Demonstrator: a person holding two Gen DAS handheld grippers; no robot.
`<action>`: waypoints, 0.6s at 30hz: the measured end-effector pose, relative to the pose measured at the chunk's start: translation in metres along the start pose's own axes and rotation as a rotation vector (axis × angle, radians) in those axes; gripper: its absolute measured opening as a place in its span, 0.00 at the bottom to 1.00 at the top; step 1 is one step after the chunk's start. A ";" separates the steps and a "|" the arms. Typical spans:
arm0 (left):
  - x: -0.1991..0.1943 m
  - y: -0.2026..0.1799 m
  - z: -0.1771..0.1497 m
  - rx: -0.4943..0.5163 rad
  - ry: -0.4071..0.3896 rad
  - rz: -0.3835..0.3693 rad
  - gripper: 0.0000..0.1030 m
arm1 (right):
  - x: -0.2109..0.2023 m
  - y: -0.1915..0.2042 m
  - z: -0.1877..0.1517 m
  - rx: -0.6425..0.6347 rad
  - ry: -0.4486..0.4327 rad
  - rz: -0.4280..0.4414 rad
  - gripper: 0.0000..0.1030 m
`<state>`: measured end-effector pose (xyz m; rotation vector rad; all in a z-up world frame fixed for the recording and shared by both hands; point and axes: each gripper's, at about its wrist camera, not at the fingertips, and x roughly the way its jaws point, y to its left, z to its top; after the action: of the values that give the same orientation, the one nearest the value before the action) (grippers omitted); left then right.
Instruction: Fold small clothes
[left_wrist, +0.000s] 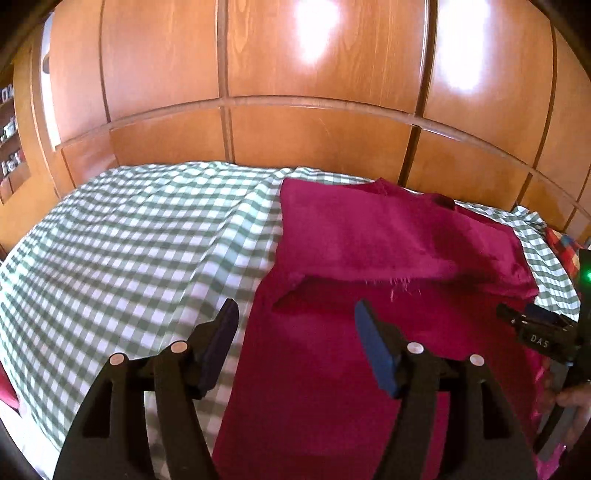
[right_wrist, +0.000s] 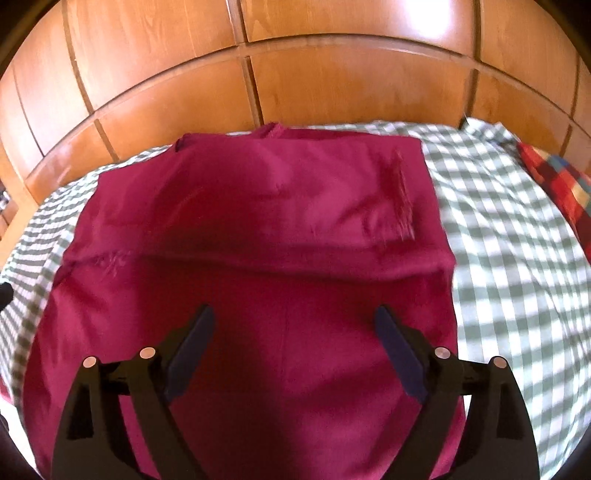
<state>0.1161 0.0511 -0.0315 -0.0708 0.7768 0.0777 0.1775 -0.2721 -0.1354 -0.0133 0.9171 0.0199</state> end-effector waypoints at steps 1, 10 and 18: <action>-0.002 0.001 -0.004 0.003 0.000 -0.001 0.64 | -0.003 -0.001 -0.006 0.004 0.012 -0.002 0.85; -0.015 0.008 -0.037 0.013 0.025 -0.009 0.64 | -0.040 -0.024 -0.051 -0.051 0.037 -0.009 0.86; -0.018 0.024 -0.080 0.036 0.098 -0.017 0.64 | -0.074 -0.052 -0.078 -0.040 0.034 -0.005 0.86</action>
<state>0.0456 0.0668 -0.0767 -0.0474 0.8751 0.0439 0.0719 -0.3261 -0.1240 -0.0529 0.9502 0.0337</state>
